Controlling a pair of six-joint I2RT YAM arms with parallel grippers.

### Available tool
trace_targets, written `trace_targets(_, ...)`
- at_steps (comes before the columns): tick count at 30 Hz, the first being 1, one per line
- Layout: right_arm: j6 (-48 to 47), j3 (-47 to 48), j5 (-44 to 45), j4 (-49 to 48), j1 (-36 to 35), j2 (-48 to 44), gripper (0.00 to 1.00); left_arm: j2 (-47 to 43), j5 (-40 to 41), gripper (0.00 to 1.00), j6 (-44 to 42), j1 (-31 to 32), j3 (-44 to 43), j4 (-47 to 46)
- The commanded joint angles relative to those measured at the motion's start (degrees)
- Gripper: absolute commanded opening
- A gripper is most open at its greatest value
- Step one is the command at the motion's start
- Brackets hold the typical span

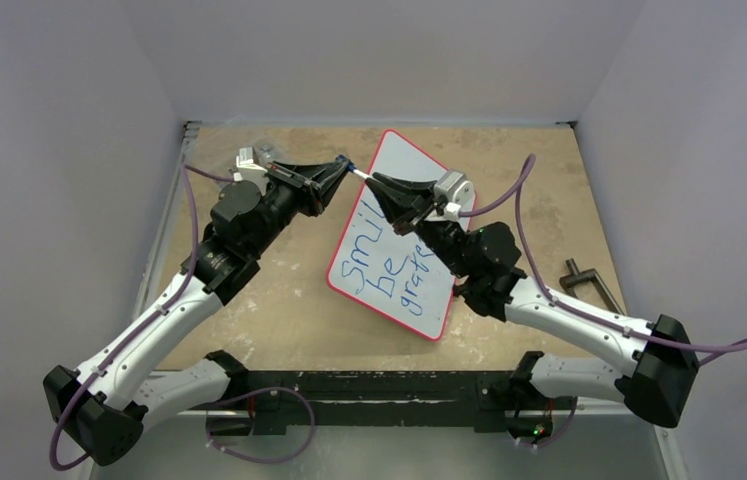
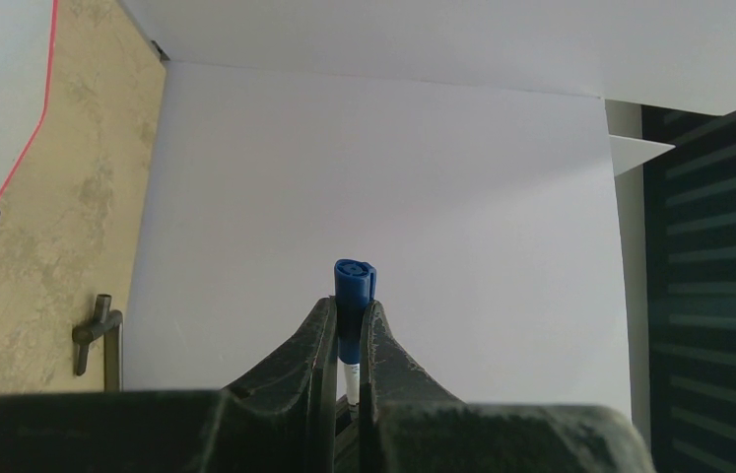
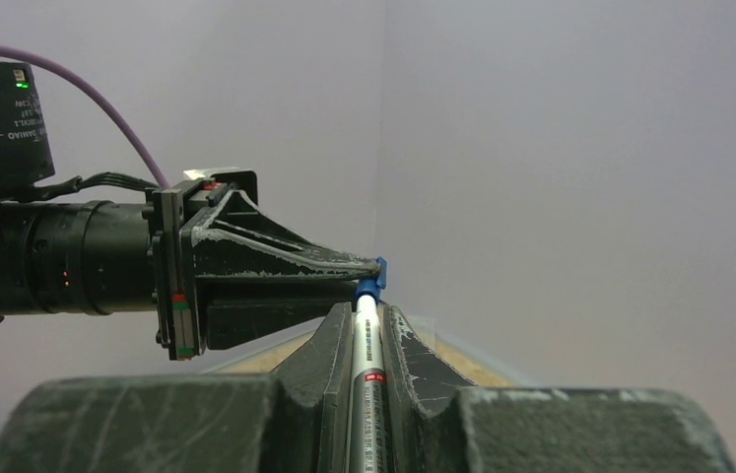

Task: Write a sentence on the whiteboard
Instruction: Insert the whiteboard marker without the cap into the pen cap.

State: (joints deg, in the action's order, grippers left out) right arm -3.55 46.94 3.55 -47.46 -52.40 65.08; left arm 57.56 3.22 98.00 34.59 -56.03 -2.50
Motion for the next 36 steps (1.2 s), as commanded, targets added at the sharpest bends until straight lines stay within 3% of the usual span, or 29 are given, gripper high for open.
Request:
trace_targets(1, -1.2, 2.7, 1.0, -3.0, -0.2, 1.4, 0.00, -0.5, -0.7, 0.00, 0.5, 0.3, -1.3, -3.1)
trace_targets(22, -7.1, 6.8, 2.6, -7.1, -2.9, 12.3, 0.00, -1.0, -1.7, 0.00, 0.6, 1.1, -0.8, -4.9)
trace_targets(36, 8.7, 12.5, 6.5, -13.7, -2.9, 20.3, 0.00, -1.6, -4.0, 0.00, -1.8, 1.7, 2.4, -12.7)
